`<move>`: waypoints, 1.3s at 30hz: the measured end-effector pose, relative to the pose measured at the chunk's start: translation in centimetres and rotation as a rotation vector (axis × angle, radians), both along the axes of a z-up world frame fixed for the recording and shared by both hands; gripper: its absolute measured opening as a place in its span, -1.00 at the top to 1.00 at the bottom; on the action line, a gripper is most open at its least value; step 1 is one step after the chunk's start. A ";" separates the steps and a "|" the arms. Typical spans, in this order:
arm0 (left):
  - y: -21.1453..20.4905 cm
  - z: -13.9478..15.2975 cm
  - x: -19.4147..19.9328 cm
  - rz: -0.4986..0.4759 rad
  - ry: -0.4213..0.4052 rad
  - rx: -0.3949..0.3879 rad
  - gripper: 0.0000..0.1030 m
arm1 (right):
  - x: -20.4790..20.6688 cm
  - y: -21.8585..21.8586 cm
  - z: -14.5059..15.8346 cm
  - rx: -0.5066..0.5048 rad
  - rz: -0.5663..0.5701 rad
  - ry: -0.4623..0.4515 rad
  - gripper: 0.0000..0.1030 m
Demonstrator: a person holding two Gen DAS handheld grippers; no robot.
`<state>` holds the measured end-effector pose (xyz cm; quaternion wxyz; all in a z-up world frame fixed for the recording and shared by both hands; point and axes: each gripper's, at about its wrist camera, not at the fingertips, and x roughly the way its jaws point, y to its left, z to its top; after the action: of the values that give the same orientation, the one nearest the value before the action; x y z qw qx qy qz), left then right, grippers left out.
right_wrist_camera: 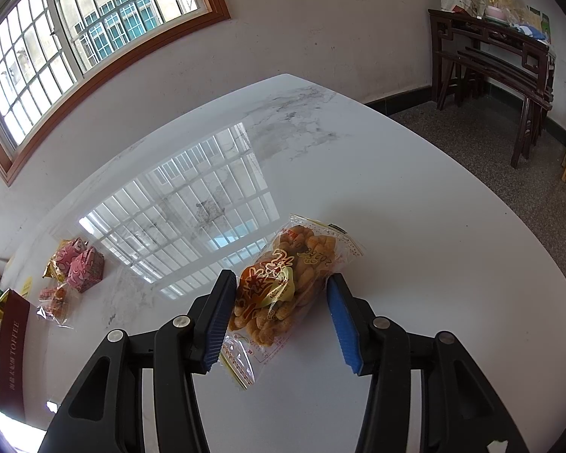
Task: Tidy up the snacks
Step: 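Lower the blue candy into the tin and open the left gripper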
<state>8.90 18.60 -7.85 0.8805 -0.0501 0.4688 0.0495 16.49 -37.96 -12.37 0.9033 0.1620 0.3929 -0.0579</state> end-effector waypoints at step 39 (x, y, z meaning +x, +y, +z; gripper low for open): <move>7.7 4.3 -6.2 0.304 -0.364 0.001 0.09 | -0.3 0.5 0.2 -0.022 0.011 -0.011 0.17</move>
<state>2.74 26.29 -3.50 0.9329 -0.1280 0.2894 0.1720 16.16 -37.48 -12.20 0.9075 0.1504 0.3881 -0.0564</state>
